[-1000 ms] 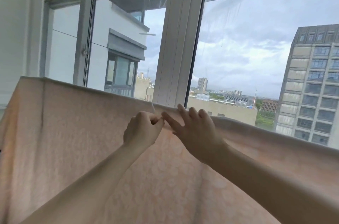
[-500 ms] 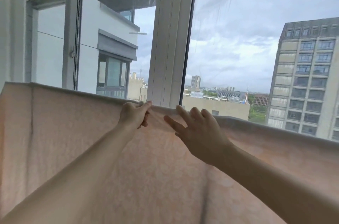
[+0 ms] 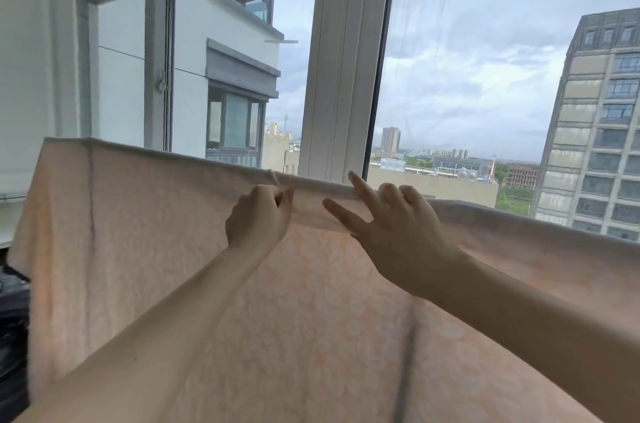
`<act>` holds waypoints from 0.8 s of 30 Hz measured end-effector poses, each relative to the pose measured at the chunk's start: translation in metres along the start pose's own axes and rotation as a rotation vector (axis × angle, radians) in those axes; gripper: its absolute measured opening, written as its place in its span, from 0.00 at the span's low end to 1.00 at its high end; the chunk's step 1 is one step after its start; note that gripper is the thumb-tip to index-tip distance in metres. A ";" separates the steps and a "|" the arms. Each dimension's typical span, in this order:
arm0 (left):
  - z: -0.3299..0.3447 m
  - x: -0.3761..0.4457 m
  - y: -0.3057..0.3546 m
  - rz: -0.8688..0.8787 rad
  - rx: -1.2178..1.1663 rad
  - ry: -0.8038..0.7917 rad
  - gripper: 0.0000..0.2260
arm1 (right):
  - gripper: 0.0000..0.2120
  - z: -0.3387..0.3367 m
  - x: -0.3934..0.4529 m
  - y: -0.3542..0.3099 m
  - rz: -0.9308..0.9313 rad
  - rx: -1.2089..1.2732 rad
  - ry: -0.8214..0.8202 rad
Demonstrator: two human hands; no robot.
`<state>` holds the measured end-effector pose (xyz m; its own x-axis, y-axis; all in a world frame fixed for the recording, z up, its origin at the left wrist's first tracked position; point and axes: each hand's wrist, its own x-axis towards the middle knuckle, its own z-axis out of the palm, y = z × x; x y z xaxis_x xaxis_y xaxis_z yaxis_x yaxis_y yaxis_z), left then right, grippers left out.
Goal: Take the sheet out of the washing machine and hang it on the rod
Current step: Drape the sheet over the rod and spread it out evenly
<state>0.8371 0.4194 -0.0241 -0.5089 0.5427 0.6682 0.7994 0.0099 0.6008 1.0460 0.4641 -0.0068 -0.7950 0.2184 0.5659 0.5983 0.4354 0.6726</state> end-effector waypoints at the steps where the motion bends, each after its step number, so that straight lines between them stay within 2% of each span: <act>1: 0.000 -0.001 0.001 -0.001 -0.013 -0.001 0.23 | 0.33 -0.002 0.002 -0.002 0.021 -0.005 -0.023; 4: -0.001 -0.004 0.005 -0.029 -0.036 0.003 0.21 | 0.39 -0.008 0.011 -0.013 0.071 0.024 -0.096; 8: -0.003 -0.007 0.006 -0.058 0.007 -0.004 0.20 | 0.42 -0.008 0.030 -0.026 0.050 0.022 -0.140; 15: 0.004 -0.013 -0.004 0.001 0.017 0.019 0.18 | 0.41 -0.002 0.059 -0.046 0.033 0.019 -0.123; 24: -0.004 0.002 -0.026 0.022 -0.181 -0.040 0.21 | 0.35 -0.001 0.066 -0.052 0.049 0.019 -0.092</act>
<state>0.8136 0.4172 -0.0365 -0.4758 0.5740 0.6664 0.7380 -0.1516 0.6575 0.9620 0.4545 -0.0039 -0.7710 0.3186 0.5513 0.6356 0.4381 0.6357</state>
